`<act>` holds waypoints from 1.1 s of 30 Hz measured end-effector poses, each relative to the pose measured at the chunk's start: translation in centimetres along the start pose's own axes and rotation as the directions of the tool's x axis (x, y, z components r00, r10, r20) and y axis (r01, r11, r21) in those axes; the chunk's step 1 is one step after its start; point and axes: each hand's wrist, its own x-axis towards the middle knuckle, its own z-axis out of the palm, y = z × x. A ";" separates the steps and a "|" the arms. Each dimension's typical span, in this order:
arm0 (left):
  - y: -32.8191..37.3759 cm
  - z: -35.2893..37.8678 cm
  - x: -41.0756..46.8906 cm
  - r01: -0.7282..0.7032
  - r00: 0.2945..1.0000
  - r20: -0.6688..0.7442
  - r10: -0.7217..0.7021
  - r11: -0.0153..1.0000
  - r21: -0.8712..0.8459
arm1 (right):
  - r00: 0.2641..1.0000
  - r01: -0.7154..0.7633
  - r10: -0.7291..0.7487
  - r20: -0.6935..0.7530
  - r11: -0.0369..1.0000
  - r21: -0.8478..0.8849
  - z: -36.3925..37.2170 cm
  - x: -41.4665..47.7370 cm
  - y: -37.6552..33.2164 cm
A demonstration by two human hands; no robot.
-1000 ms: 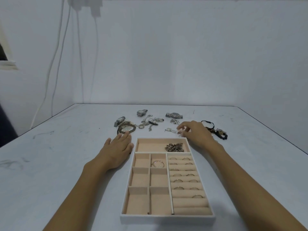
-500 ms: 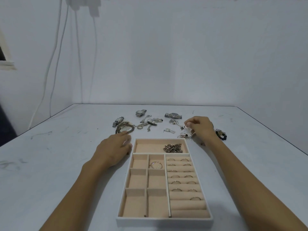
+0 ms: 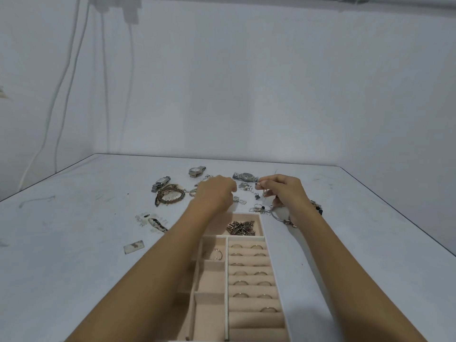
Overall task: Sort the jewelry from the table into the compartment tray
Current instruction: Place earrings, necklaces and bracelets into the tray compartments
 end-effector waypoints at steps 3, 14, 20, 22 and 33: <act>0.5 1.4 0.7 0.007 1.000 -0.001 -0.007 0.996 0.091 | 0.999 -0.015 0.015 0.028 1.000 -0.006 0.2 -0.2 0.0; 0.8 1.7 0.0 0.070 0.995 -0.074 -0.065 0.995 0.070 | 0.996 -0.082 0.078 0.046 0.992 0.092 -0.3 -0.1 0.0; -1.4 -0.1 -0.5 0.056 0.983 -0.143 -0.111 0.939 -0.340 | 0.994 -0.078 0.064 0.087 0.982 0.171 -0.2 -0.5 -0.3; -2.5 -1.3 -1.1 0.015 0.977 -0.177 -0.118 0.868 -0.497 | 0.992 -0.079 0.058 0.112 0.979 0.189 0.0 -0.6 -0.4; -6.7 -5.8 -9.8 -0.129 0.976 -0.202 -0.079 0.539 -0.832 | 0.957 -0.073 -0.007 0.289 0.962 0.265 1.7 -2.5 -2.6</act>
